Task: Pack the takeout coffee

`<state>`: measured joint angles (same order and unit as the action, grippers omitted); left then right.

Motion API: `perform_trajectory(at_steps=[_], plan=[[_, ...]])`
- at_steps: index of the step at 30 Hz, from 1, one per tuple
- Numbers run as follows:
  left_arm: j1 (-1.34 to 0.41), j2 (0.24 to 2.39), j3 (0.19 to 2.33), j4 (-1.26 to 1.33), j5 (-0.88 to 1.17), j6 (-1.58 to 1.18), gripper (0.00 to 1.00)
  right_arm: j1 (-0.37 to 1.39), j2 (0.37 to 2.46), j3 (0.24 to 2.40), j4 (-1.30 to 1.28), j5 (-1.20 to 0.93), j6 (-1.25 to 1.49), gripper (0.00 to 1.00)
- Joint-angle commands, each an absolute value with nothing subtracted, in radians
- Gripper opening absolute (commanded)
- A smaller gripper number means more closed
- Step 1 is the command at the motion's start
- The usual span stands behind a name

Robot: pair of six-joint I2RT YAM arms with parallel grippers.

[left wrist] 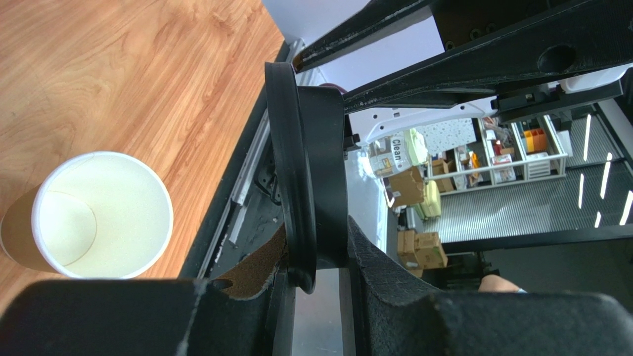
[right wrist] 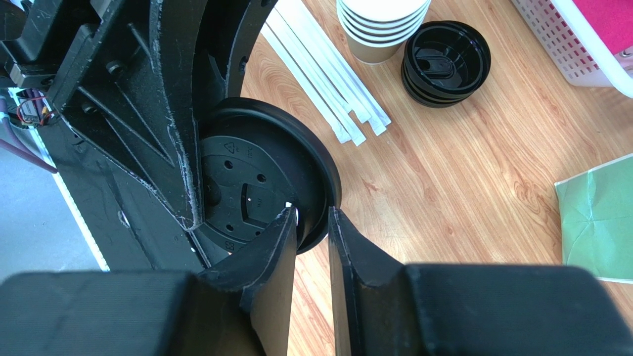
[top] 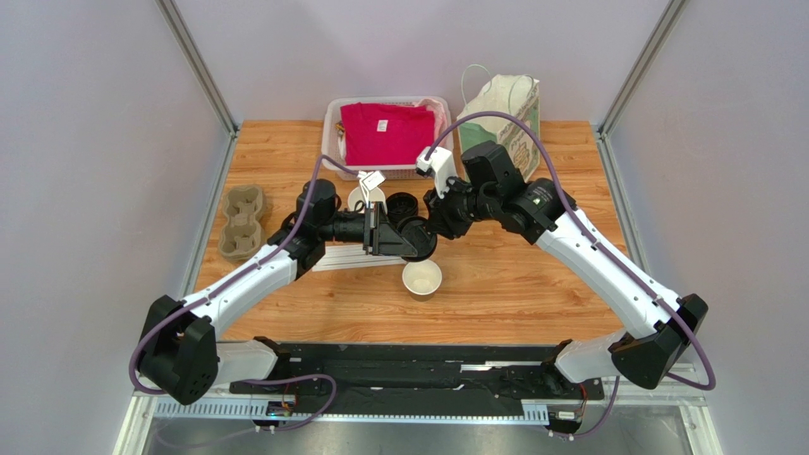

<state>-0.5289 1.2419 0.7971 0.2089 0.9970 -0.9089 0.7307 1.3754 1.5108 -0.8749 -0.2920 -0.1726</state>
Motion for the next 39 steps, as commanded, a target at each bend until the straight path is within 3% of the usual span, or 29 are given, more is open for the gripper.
perform_trajectory(at_steps=[1,2,6,10,14,18,20,21,27,31,36,39], plan=[[-0.535,1.238,0.807,0.281,1.040,-0.916,0.00,0.736,1.379,1.543,-0.836,-0.281,-0.176,0.24],[-0.535,1.239,0.808,0.285,1.040,-0.923,0.00,0.736,1.376,1.539,-0.836,-0.279,-0.178,0.23],[-0.535,1.243,0.808,0.299,1.042,-0.928,0.00,0.738,1.376,1.523,-0.836,-0.279,-0.181,0.00],[-0.535,1.239,0.811,0.269,1.029,-0.908,0.00,0.738,1.367,1.513,-0.847,-0.298,-0.181,0.00],[-0.534,1.217,0.839,0.126,1.023,-0.819,0.41,0.738,1.345,1.490,-0.856,-0.272,-0.181,0.00],[-0.520,1.160,0.841,-0.044,1.015,-0.733,0.55,0.738,1.331,1.463,-0.859,-0.236,-0.192,0.00],[-0.491,1.143,0.835,-0.089,1.032,-0.703,0.56,0.739,1.333,1.460,-0.867,-0.229,-0.199,0.00],[-0.476,1.125,0.833,-0.133,1.064,-0.690,0.64,0.736,1.336,1.460,-0.871,-0.224,-0.202,0.00],[-0.296,1.014,0.857,-0.282,1.130,-0.581,0.67,0.742,1.380,1.470,-0.919,-0.199,-0.221,0.00],[-0.191,1.006,0.981,-0.305,1.163,-0.549,0.67,0.768,1.452,1.477,-0.936,-0.180,-0.212,0.00],[-0.167,0.959,1.035,-0.365,1.091,-0.450,0.69,0.792,1.519,1.479,-0.946,-0.143,-0.224,0.00],[-0.167,0.924,0.993,-0.380,1.023,-0.414,0.76,0.795,1.560,1.493,-0.946,-0.137,-0.221,0.00]])
